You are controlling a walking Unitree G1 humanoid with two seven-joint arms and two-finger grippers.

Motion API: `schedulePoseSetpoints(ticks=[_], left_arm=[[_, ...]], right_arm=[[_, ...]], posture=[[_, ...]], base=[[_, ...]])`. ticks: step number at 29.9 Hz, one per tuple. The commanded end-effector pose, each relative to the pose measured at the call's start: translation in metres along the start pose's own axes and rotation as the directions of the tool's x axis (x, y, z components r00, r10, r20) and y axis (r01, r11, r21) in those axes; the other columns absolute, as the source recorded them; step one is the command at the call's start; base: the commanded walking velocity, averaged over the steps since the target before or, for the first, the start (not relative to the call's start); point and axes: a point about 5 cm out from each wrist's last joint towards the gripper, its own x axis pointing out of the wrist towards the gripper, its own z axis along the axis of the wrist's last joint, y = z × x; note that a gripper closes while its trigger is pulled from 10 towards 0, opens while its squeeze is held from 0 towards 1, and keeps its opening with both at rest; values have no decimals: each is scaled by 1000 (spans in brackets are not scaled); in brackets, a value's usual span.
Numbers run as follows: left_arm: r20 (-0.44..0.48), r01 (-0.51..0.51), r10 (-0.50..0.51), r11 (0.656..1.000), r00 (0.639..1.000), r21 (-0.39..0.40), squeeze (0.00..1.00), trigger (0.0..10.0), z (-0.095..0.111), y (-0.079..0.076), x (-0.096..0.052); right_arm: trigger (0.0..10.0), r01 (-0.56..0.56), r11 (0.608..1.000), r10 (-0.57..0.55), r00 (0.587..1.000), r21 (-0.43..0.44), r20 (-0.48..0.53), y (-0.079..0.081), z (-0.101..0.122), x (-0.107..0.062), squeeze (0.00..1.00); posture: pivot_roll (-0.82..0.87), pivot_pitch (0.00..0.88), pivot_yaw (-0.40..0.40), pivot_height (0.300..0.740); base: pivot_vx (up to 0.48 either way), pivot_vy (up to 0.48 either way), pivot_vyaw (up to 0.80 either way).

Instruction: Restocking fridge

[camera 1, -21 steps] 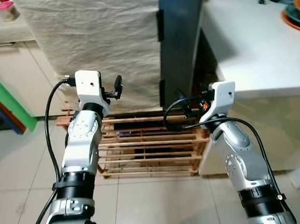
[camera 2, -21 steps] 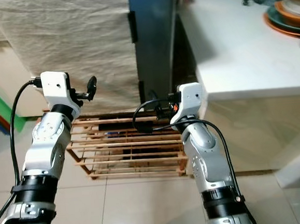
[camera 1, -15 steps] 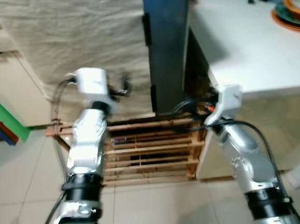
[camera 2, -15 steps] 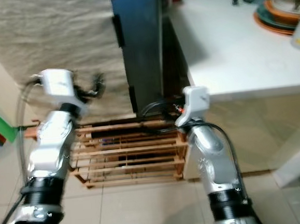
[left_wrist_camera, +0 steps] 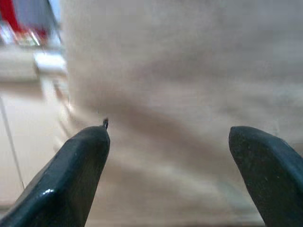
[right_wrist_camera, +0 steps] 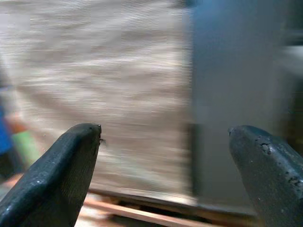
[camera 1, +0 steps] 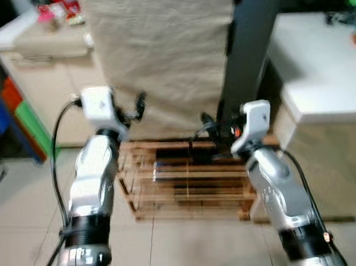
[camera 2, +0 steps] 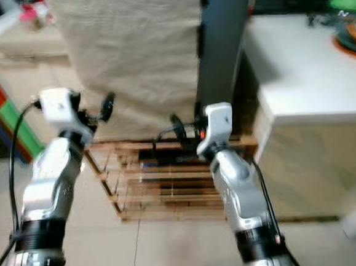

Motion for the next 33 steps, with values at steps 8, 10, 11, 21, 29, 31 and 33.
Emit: schedulePoseSetpoints(ticks=[8,10,11,21,29,31,33], left_arm=[[7,33,-33,997,999,70,0,10000,1,-11,2],[11,35,-36,997,999,75,0,10000,2,-11,2],[7,32,-33,997,999,75,0,10000,2,-11,3],[-10,-3,4,998,1000,56,0,10000,-2,-4,2],[-10,-15,16,999,1000,46,0,10000,-2,-2,3],[-10,-15,16,999,1000,47,0,10000,-2,-2,3],[-8,-19,19,999,1000,47,0,10000,-1,0,3]], right_arm=[[10000,53,999,-53,999,-12,9,-7,0,-2,0],[10000,53,999,-52,999,-13,12,-7,0,-2,0],[10000,54,998,-54,999,-14,3,-7,-1,-2,0],[10000,65,998,-65,998,-15,-16,-9,-5,-4,0],[10000,80,997,-80,997,-15,-20,-11,-5,-5,0],[10000,81,997,-81,996,-14,-20,-11,-5,-5,0],[10000,79,997,-79,997,-14,-21,-11,-6,-6,0]], posture=[[-48,0,43,740],[-48,0,43,740],[-47,0,41,740],[-47,0,37,740],[-49,0,40,740],[-49,0,40,740],[-51,0,42,740]], base=[[0,59,-97],[0,0,0],[0,480,0],[0,480,-699],[0,480,-763],[0,480,-763],[0,480,-753]])
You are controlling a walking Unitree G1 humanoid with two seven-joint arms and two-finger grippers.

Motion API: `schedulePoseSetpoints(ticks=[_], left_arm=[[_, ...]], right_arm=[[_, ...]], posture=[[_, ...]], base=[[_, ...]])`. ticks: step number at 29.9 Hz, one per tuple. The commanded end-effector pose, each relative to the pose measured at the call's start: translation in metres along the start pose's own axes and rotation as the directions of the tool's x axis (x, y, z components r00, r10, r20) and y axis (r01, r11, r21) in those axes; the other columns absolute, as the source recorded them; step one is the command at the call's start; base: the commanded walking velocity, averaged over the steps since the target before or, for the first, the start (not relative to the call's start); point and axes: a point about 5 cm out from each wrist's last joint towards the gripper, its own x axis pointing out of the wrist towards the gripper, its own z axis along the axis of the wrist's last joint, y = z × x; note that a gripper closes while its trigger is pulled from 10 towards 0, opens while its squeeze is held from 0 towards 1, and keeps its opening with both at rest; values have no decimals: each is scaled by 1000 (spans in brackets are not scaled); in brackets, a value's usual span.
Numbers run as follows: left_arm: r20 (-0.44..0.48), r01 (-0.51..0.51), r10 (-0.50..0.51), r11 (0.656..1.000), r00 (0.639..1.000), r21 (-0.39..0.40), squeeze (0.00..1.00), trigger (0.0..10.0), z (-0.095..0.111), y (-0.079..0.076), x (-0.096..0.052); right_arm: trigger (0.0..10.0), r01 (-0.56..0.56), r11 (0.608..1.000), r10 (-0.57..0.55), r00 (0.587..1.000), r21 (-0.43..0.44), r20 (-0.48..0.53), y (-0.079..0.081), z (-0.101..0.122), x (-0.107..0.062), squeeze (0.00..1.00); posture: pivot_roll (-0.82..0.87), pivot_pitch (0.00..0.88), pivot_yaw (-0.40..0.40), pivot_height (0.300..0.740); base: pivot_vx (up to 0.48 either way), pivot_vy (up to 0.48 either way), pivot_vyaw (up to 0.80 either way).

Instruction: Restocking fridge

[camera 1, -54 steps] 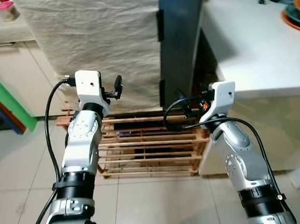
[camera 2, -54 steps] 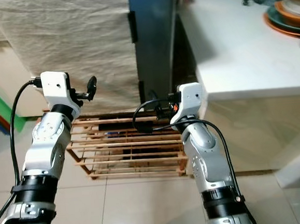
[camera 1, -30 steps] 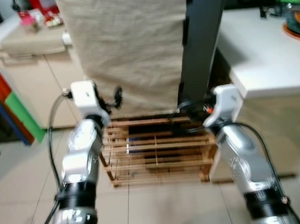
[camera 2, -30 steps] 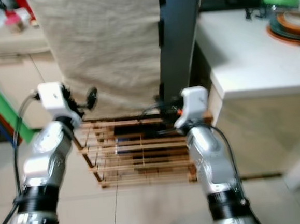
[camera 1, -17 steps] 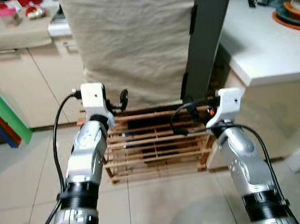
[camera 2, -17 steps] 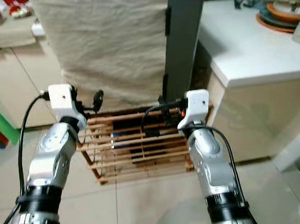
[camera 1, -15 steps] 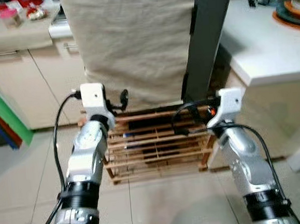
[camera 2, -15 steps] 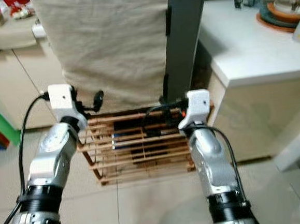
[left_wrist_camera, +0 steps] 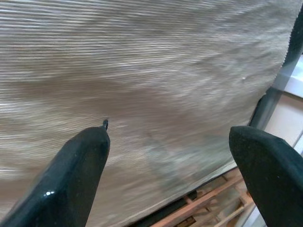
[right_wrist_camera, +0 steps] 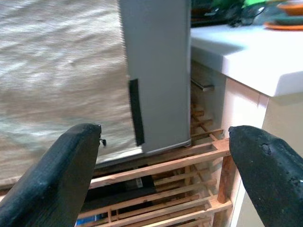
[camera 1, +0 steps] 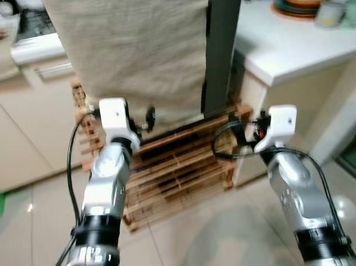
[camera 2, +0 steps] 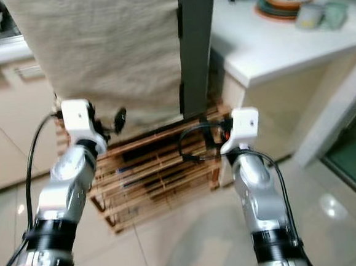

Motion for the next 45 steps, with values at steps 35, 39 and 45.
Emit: schedulePoseSetpoints(ticks=[35,39,45], left_arm=[[64,597,-594,794,802,-111,0,10000,8,-47,-60],[51,633,-632,769,774,-89,0,10000,12,-37,-67],[46,584,-583,811,811,-23,0,10000,26,-8,-62]], right_arm=[[10000,-32,999,32,998,-1,54,6,6,-6,0],[10000,-30,1000,30,998,0,51,5,5,-6,0],[10000,-9,1000,9,998,-2,54,2,4,-7,0]], posture=[[-46,0,46,740],[-44,0,45,740],[-28,0,34,740]], base=[[-29,385,-485],[0,0,0],[0,0,0]])
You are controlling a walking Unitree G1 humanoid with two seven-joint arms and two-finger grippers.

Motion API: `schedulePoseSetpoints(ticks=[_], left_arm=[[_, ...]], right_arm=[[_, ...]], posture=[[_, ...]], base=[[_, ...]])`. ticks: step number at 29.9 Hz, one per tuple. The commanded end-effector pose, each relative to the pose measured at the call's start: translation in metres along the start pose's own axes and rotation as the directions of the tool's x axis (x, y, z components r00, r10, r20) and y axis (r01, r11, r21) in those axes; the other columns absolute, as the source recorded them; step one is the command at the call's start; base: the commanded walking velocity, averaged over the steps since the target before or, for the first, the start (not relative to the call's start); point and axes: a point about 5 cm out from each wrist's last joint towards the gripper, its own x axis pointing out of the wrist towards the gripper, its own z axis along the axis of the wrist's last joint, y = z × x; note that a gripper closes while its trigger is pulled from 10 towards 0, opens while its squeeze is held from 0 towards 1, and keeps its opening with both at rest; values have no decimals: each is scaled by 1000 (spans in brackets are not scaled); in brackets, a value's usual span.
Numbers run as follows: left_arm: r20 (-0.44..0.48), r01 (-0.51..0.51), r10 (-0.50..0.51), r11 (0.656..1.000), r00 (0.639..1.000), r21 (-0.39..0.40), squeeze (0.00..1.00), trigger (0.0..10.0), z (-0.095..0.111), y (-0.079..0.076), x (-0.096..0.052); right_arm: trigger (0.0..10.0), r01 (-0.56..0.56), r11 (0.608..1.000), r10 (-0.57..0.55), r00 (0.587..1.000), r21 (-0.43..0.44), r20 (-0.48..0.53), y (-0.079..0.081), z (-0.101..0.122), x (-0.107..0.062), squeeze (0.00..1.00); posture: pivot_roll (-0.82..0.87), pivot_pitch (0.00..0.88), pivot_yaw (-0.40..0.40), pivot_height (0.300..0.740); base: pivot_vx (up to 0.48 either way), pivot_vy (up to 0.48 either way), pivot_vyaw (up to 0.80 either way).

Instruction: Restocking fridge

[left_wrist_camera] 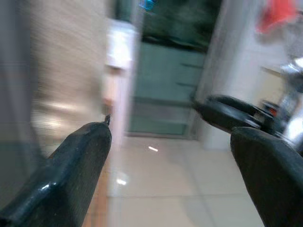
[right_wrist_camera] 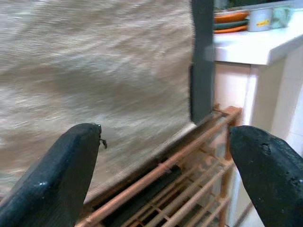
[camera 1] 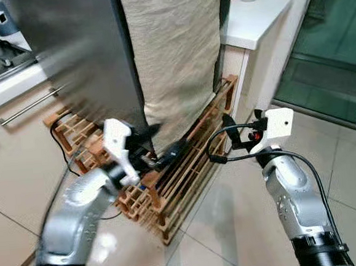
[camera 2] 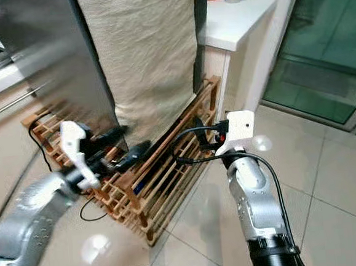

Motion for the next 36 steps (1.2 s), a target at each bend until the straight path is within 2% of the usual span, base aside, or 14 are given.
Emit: schedulePoseSetpoints(ticks=[1,2,5,8,16,17,18,20,21,30,36], left_arm=[[15,-95,95,995,995,21,0,10000,5,12,5],[23,-125,125,992,992,26,0,10000,6,16,7],[70,-304,301,952,951,25,0,10000,11,33,18],[87,-358,359,933,929,-18,0,10000,12,37,25],[59,-374,378,925,924,-60,0,10000,-4,28,48],[40,-420,422,906,906,-52,0,10000,-8,31,51],[40,-420,422,906,906,-52,0,10000,-8,31,51],[37,-483,486,873,873,-68,0,10000,-9,37,53],[40,-489,493,869,869,-72,0,10000,-8,38,54],[59,-511,515,857,855,-68,0,10000,-5,39,57],[78,-485,489,872,869,-68,0,10000,-3,35,62]], right_arm=[[10000,37,999,-37,999,-2,9,-5,0,-1,0],[10000,46,999,-46,999,-3,12,-7,1,0,0],[10000,61,998,-61,998,-5,34,-9,5,0,0],[10000,57,998,-57,998,-7,34,-7,4,-1,0],[10000,41,999,-41,999,-10,29,-1,3,-2,0],[10000,34,999,-34,999,-14,27,0,2,-2,0],[10000,34,999,-34,999,-14,27,0,2,-2,0],[10000,35,999,-35,999,-17,22,0,1,-4,0],[10000,37,999,-36,999,-17,21,-1,1,-4,0],[10000,45,999,-45,999,-16,15,-1,0,-6,0],[10000,45,999,-44,999,-15,10,-1,-1,-6,0]], posture=[[-25,0,32,740],[-25,0,32,740],[-27,0,33,740],[-33,0,37,740],[-54,0,43,740],[-59,0,43,740],[-59,0,43,740],[-66,0,45,740],[-67,0,46,740],[-69,0,48,740],[-67,0,47,740]], base=[[0,0,0],[0,0,0],[0,0,0],[0,0,0],[0,0,0],[0,0,0],[0,0,0],[0,0,0],[0,0,0],[0,0,0],[0,0,0]])
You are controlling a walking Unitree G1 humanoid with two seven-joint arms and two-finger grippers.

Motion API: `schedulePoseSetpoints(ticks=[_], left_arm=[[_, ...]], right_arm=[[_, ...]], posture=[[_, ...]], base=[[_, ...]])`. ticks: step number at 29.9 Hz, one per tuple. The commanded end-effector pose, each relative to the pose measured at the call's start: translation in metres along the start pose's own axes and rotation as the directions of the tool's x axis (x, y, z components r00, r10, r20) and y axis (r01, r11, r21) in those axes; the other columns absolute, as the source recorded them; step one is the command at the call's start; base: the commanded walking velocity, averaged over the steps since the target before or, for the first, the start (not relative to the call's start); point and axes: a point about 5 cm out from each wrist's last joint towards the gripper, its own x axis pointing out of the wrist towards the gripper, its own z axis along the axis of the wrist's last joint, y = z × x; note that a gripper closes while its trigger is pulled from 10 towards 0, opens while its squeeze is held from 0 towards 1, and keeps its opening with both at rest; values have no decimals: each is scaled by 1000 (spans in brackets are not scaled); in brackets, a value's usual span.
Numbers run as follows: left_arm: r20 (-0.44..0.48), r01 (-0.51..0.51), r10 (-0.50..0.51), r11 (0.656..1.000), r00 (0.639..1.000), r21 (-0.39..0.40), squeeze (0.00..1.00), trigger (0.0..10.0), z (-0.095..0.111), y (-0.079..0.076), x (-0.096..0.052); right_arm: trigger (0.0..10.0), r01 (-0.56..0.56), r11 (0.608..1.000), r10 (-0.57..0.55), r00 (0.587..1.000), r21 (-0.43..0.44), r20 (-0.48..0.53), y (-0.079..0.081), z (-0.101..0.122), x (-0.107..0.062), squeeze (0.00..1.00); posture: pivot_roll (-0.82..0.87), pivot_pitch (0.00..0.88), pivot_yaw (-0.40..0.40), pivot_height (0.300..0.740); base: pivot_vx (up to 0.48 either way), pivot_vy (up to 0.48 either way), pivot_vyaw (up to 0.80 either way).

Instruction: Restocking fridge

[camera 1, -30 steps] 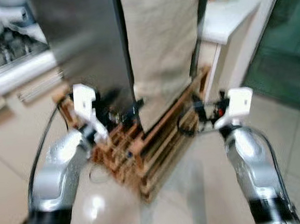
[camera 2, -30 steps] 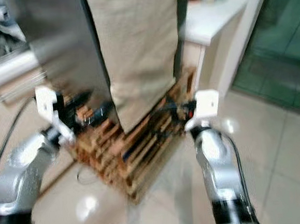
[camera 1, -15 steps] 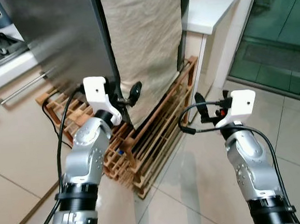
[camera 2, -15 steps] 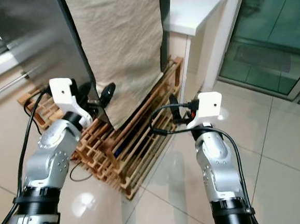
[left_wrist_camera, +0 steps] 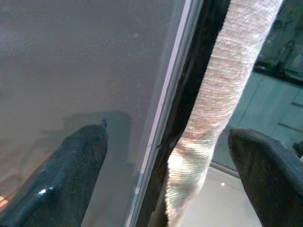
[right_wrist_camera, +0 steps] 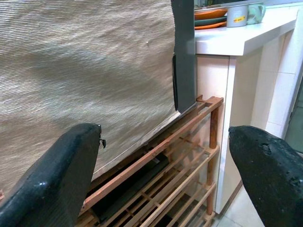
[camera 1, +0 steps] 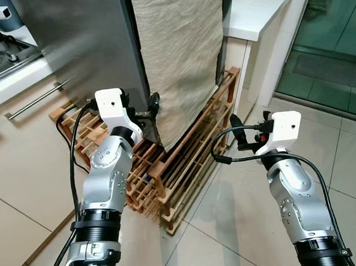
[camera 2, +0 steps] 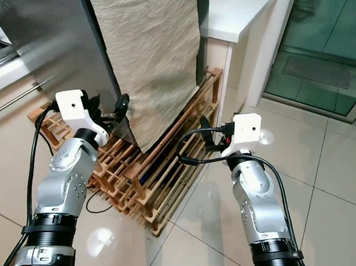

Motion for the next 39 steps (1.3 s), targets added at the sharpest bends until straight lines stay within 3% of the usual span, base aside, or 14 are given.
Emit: schedulePoseSetpoints(ticks=[1,16,30,36,39], left_arm=[[11,13,-14,1000,1000,20,0,10000,3,-3,5],[21,78,-78,997,997,3,0,10000,8,-16,25],[53,164,-162,986,985,-31,0,10000,14,-33,30],[14,60,-60,997,998,-52,0,10000,4,-26,39],[7,55,-54,996,999,-66,0,10000,3,-27,42]], right_arm=[[10000,-7,1000,7,1000,-1,8,2,3,1,0],[10000,-10,1000,10,1000,-11,5,1,4,-3,0],[10000,-19,1000,19,1000,-12,-12,2,1,-4,0],[10000,-26,1000,25,999,-12,-19,3,-1,-4,0],[10000,-27,1000,27,999,-14,-20,3,-1,-5,0]], posture=[[-66,0,43,740],[-90,0,49,740],[-90,0,44,740],[-100,0,46,740],[-104,0,48,740]], base=[[0,0,0],[0,0,0],[0,0,0],[0,0,0],[0,0,0]])
